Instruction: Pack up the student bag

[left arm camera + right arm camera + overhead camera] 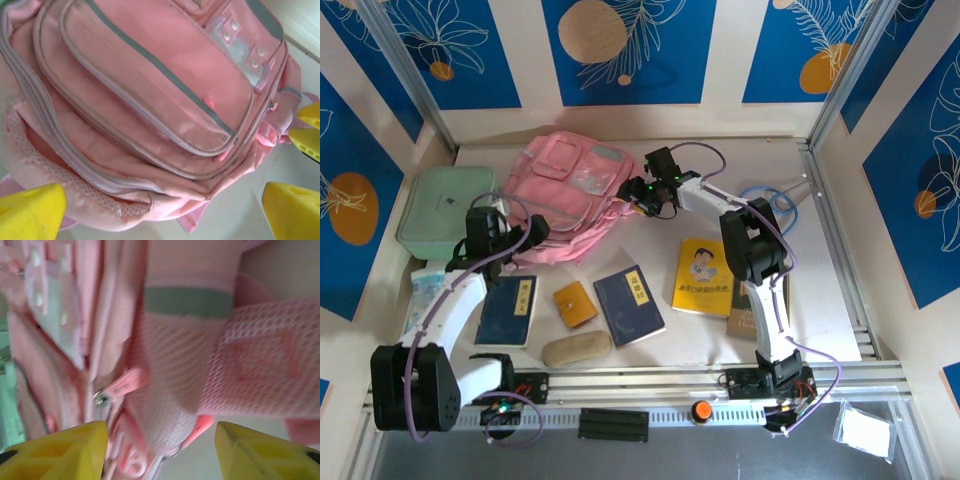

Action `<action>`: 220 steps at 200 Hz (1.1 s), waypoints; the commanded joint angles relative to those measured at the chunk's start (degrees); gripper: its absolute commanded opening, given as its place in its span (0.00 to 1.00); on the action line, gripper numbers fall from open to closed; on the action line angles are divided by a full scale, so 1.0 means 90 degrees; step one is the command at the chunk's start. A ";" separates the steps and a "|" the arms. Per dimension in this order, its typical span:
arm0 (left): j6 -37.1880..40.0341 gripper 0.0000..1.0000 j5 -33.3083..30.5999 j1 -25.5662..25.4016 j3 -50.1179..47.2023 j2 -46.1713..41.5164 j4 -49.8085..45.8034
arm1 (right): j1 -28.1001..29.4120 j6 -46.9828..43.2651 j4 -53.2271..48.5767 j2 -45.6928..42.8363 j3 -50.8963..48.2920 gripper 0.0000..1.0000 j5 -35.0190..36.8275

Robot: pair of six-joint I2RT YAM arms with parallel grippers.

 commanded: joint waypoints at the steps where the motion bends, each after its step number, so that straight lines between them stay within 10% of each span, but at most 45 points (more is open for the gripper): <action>1: -0.0227 1.00 0.0522 -0.0051 -0.0156 -0.0078 -0.0318 | -0.0051 0.0062 -0.0233 0.0293 0.0466 0.52 -0.0009; 95: -0.1119 0.95 0.1332 -0.0158 -0.0355 0.1128 0.0921 | -0.0376 -0.0543 -0.0158 0.0174 0.0377 0.00 -0.0101; 188: -0.1417 0.88 0.1686 -0.1083 0.1093 0.3541 0.2301 | -0.1474 -0.0590 0.1099 -0.2883 -0.4102 0.00 -0.0393; 220: -0.1238 0.88 0.1112 -0.1143 0.1633 0.3817 0.1855 | -0.1615 0.0088 0.1104 -0.3136 -0.4398 0.34 -0.0414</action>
